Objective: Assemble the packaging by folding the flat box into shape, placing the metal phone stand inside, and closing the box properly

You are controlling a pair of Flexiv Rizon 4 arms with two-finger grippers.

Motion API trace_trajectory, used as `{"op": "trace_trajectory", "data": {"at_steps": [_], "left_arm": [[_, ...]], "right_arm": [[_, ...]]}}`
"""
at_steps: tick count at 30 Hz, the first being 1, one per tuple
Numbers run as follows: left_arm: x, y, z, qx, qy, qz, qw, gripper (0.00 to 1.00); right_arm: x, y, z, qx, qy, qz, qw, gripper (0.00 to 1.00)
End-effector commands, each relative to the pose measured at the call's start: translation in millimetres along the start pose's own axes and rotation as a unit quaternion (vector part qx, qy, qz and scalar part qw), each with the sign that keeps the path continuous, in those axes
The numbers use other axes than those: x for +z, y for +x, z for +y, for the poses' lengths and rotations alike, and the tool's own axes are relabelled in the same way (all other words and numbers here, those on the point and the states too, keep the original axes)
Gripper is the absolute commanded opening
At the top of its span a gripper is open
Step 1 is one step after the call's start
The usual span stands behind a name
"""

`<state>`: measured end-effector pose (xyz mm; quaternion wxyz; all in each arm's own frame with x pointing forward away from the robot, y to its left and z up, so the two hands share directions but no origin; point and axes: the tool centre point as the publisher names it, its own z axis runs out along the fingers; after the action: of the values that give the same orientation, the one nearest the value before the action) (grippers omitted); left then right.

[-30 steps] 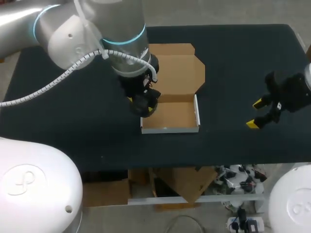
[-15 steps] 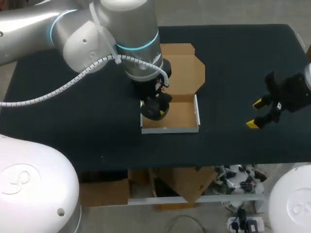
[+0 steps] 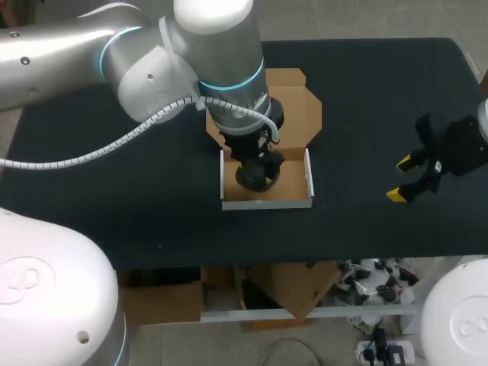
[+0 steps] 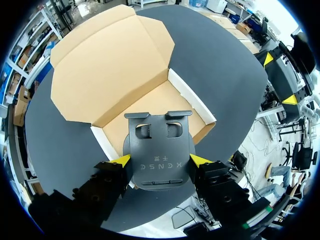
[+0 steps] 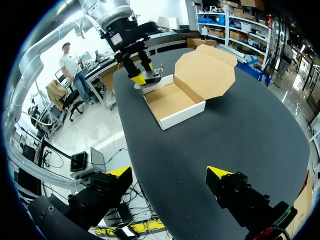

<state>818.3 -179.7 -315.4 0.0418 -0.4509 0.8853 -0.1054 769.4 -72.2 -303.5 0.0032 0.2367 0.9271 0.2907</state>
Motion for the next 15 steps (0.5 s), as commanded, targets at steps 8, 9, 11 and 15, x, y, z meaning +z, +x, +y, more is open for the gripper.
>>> {"op": "trace_trajectory", "data": {"at_steps": [8,9,11,15], "left_arm": [[26.9,4.7,-17.0,0.014,0.005,0.007,1.000,0.00],[28.9,4.7,-17.9,0.015,0.005,0.007,1.000,0.00],[33.0,4.5,-20.1,0.016,0.005,0.008,1.000,0.00],[41.4,3.4,-23.9,0.019,0.004,0.010,1.000,0.00]], "right_arm": [[-0.9,0.6,-0.2,0.000,0.000,0.000,1.000,1.00],[-0.9,0.6,-0.2,0.000,0.000,0.000,1.000,1.00],[-0.9,0.6,-0.2,0.000,0.000,0.000,1.000,1.00],[-0.9,0.6,-0.2,0.000,0.000,0.000,1.000,1.00]]}}
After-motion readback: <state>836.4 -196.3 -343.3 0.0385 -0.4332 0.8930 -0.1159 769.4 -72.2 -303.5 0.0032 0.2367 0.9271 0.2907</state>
